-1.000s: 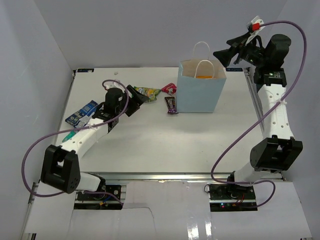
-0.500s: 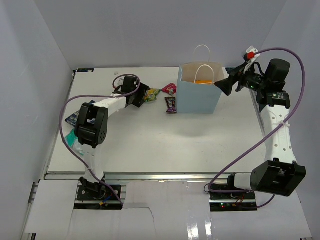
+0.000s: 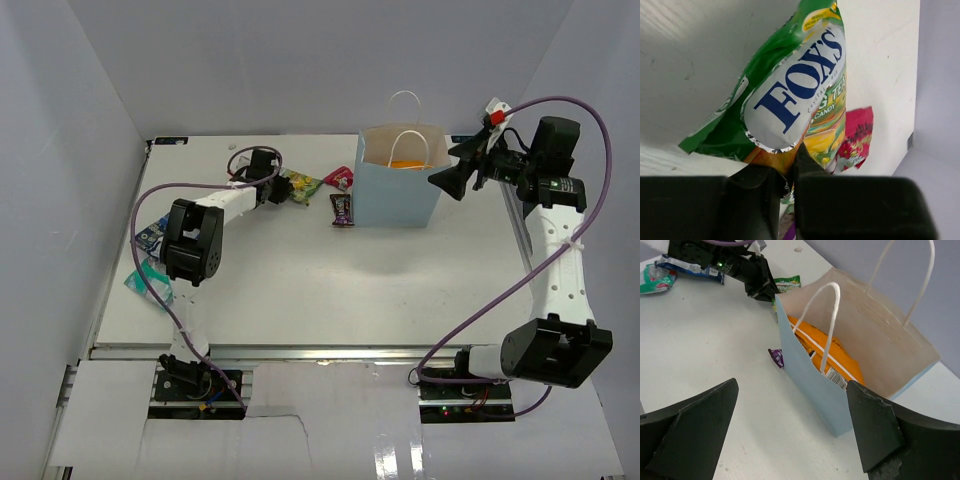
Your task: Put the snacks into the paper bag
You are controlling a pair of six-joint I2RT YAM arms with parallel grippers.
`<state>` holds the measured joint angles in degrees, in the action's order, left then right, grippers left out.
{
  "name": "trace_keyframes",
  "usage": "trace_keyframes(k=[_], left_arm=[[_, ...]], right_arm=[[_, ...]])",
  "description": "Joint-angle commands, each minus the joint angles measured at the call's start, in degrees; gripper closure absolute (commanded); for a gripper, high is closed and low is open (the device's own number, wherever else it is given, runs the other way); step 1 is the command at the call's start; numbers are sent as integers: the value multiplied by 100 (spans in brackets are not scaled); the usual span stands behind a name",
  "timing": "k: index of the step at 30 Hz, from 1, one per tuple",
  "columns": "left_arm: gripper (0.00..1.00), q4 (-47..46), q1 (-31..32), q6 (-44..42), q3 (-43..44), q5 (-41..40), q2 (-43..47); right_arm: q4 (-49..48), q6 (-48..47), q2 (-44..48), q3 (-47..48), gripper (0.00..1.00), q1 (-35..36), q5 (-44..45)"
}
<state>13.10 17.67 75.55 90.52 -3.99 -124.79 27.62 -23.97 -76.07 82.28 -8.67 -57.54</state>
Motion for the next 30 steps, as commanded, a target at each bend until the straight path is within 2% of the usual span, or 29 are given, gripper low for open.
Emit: trace_keyframes(k=[1, 3, 4, 5, 8, 11, 13, 14, 16, 17, 19, 20, 21, 26, 30], left_arm=[[83, -517, -158, -861, -490, 134, 595], [88, -1229, -273, -1505, -814, 923, 912], [92, -1588, -316, -2169, -965, 1283, 1035], [94, -2079, -369, -2498, -1114, 2000, 1184], [95, -2373, -361, -3685, -1650, 2804, 1913], [95, -2488, -291, -4641, -2397, 3841, 2931], [96, -2532, -238, -5057, -2949, 4142, 3799], [97, -2541, -142, -5363, -3118, 4230, 4091], [99, -2558, -45, -5541, -3539, 4580, 4819], [100, -2567, 51, -5629, -3663, 4661, 5033], [100, -2558, 122, -5613, -3892, 4932, 5393], [100, -2567, 166, -5517, -4154, 4969, 5769], [100, -2558, 184, -5455, -4278, 4987, 5947], [100, -2558, 395, -5059, -4727, 5031, 6843], [100, -2558, 483, -4857, -4859, 4987, 7232]], right_arm=[[165, -346, 66, 508, 6, -30, -714], [174, -276, 49, 692, 6, -4, -846], [191, -223, 49, 745, 6, 66, -890], [313, -223, 49, 815, 7, 128, -891], [708, -126, 92, 772, 7, 566, -689], [1034, -38, 180, 492, 9, 1427, -224], [913, 198, 285, 281, 9, 2040, 65], [547, 765, 303, 158, 9, 2236, 215], [150, 1330, 347, -89, 8, 2779, 714], [-70, 1994, 348, -124, 4, 2965, 996], [-589, 2517, 243, -151, 2, 3397, 1499], [-843, 3068, 155, -142, 6, 3615, 1770], [-976, 3291, 154, -142, 9, 3696, 1825], [-1592, 3943, -188, -125, 9, 3951, 1948], [-1838, 4224, -522, -98, 8, 4074, 1598]])
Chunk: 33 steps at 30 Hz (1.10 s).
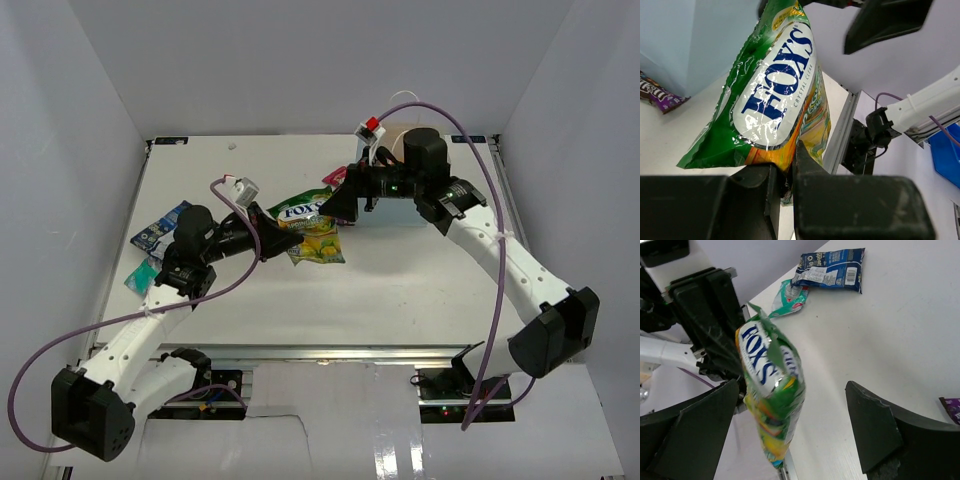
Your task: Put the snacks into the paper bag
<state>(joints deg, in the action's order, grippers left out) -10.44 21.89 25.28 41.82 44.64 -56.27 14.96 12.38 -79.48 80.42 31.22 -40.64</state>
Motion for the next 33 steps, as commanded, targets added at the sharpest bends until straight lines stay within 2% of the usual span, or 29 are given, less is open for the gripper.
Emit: trace_keyframes(k=[1, 6, 8, 9, 11, 12, 13, 15, 16, 18, 19, 21, 24, 26, 31, 33], left_arm=[[100, -204, 70, 240, 1, 115, 441], [100, -204, 87, 372, -34, 132, 564], [100, -204, 105, 408, -51, 141, 573], [100, -204, 105, 416, -69, 150, 573], [98, -196, 105, 460, -87, 133, 565], [95, -204, 105, 487, -113, 106, 565], [85, -196, 114, 513, -113, 71, 573], [76, -213, 114, 557, -130, -69, 582], [66, -204, 114, 566, -131, -131, 600], [54, -213, 114, 618, -122, -377, 678], [42, -213, 105, 627, -113, -473, 731], [32, -196, 105, 654, -78, -788, 828], [10, -65, 105, 601, 124, -1140, 977], [5, 381, 105, 470, 422, -1361, 952], [5, 1648, 96, 197, 1020, -1940, 565], [4, 1904, 96, 188, 1074, -2029, 424]], right_arm=[[-695, 755, -216, 9, 7, 121, -180], [-1117, 941, -243, -395, 1, 481, -611], [-1311, 1003, -269, -527, 14, 534, -768], [-1372, 1038, -278, -536, 29, 534, -848], [-1426, 1003, -261, -493, 44, 534, -980], [-1426, 951, -243, -475, 55, 534, -1068], [-1426, 863, -226, -440, 61, 525, -1173], [-1426, 784, -173, -440, 68, 516, -1270], [-1426, 731, -129, -431, 74, 482, -1366], [-1426, 564, -85, -405, 80, 368, -1481], [-1426, 398, -50, -370, 81, 297, -1664], [-1426, 204, -41, -203, 83, 104, -1911], [-1426, -208, -76, 357, 85, -649, -2351], [-1426, -324, -190, 806, 85, -1020, -2457], [-1417, -429, -707, 2579, 86, -2231, -2300], [-1417, -473, -849, 2925, 86, -2514, -2115]])
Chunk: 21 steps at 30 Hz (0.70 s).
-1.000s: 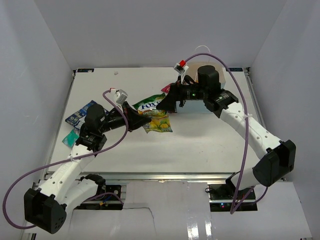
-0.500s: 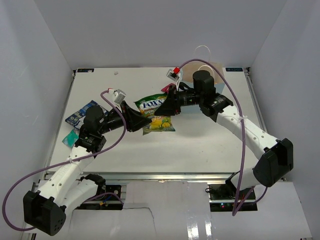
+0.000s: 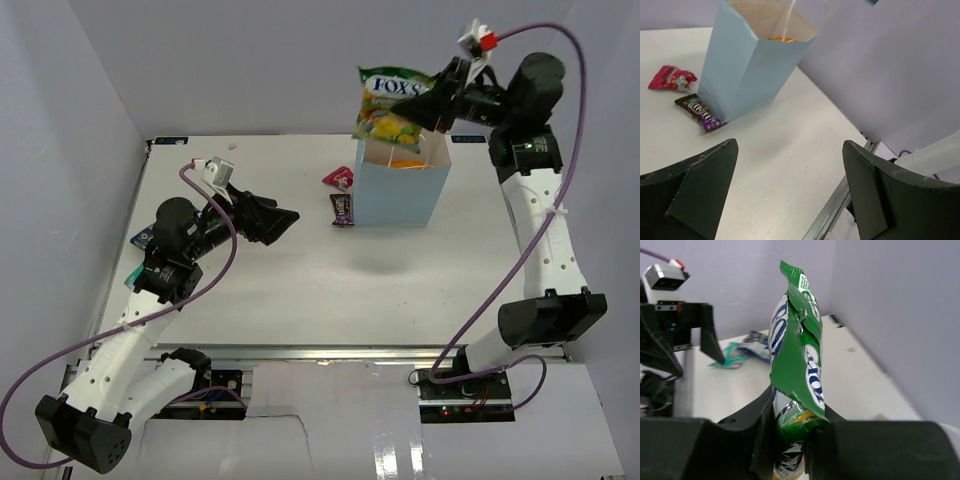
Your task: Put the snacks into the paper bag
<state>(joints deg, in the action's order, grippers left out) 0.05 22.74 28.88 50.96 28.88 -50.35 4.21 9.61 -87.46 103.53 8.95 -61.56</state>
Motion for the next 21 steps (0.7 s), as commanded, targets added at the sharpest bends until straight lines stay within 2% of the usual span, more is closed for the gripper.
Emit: trace_keyframes(k=[1, 6, 7, 11, 19, 21], left_arm=[[4, 873, 11, -155, 143, -471, -194], [4, 917, 2, -6, -33, -726, -204], [4, 987, 2, -6, -33, -787, -212], [4, 1276, -15, 56, -7, -1261, -230], [4, 1682, -103, 521, 46, -1851, -326], [4, 1787, -208, 740, 81, -1947, -432]], right_arm=[[-342, -292, -191, 895, 86, -532, 212], [-184, -906, -640, 1354, 82, -1123, 1031], [-53, -1500, -780, 1407, 82, -1132, 1249], [291, -2504, -878, 1040, 82, -1141, 1541], [678, -3254, -781, -165, 79, -1141, 734], [774, -3359, -781, -332, 71, -1115, 681]])
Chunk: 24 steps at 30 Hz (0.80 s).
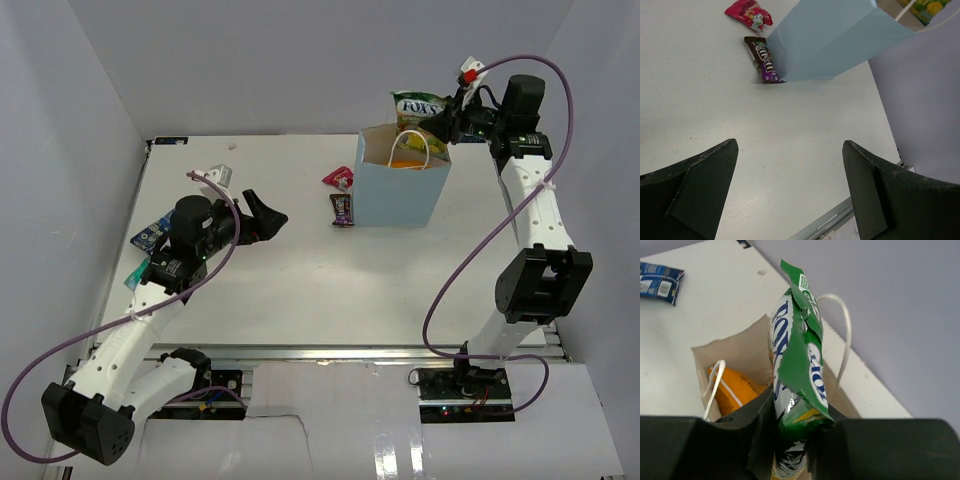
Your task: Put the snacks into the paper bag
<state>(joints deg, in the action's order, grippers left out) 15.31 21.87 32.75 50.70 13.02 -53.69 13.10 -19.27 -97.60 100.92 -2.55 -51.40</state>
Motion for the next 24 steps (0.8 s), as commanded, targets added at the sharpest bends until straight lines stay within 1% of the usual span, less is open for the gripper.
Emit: trace_keyframes(k=[1, 2, 4, 5, 6, 7, 8, 10, 11, 12, 13, 14, 15, 16, 17, 18, 20, 21, 24], left_arm=[[4, 305, -174, 424, 142, -387, -159], [4, 384, -322, 512, 221, -396, -298], [4, 613, -577, 784, 353, -292, -483], [4, 683, -926, 881, 440, -204, -684], [3, 745, -1121, 995, 476, -125, -791], [2, 1006, -1358, 1370, 520, -106, -922], [2, 1139, -1813, 1557, 625, -106, -1046], [2, 1472, -2246, 1891, 809, -71, -1494], [2, 1588, -2683, 1945, 932, -176, -1669], [2, 1711, -2827, 2024, 1220, -290, -1984], [2, 1982, -2959, 2120, 1380, -439, -2144], [2, 2106, -3169, 2243, 1538, -814, -2293], [2, 2221, -3241, 2296, 1879, -1079, -2591], [2, 2526, -3311, 2375, 2048, -1343, -2750], [2, 2643, -3425, 2446, 2189, -1607, -2900], [2, 2931, -3478, 2525, 2460, -1940, -3041], [2, 3109, -3662, 2666, 2664, -1961, -3445], [2, 3144, -3724, 2701, 2726, -1769, -3551], [3, 3530, -3786, 3077, 2876, -1435, -3824]], right_arm=[[-89, -490, 224, -99, 63, 44, -310], [-71, -499, 215, -108, 44, 52, -310], [-18, -473, 189, -38, 29, 52, -257], [-18, -421, 198, 6, 19, 52, -231], [-10, -359, 198, 67, 16, 35, -204], [-18, -184, 215, 198, 13, 26, -204], [-18, -87, 233, 269, 10, -26, -213], [-1, 133, 329, 410, 7, -79, -239], [8, 316, 382, 471, 6, -114, -265], [8, 388, 513, 481, 2, -184, -266], [17, 450, 575, 463, 2, -220, -248], [95, 528, 645, 402, 2, -246, -248], [166, 538, 776, 358, 2, -307, -283], [253, 529, 839, 297, 2, -325, -318], [324, 451, 918, 218, 2, -343, -344], [472, 407, 1084, -18, 2, -360, -353], [553, 310, 1278, -344, 2, -369, -406], [657, 144, 1453, -667, 2, -369, -450], [903, -233, 1726, -1152, 2, -369, -468]])
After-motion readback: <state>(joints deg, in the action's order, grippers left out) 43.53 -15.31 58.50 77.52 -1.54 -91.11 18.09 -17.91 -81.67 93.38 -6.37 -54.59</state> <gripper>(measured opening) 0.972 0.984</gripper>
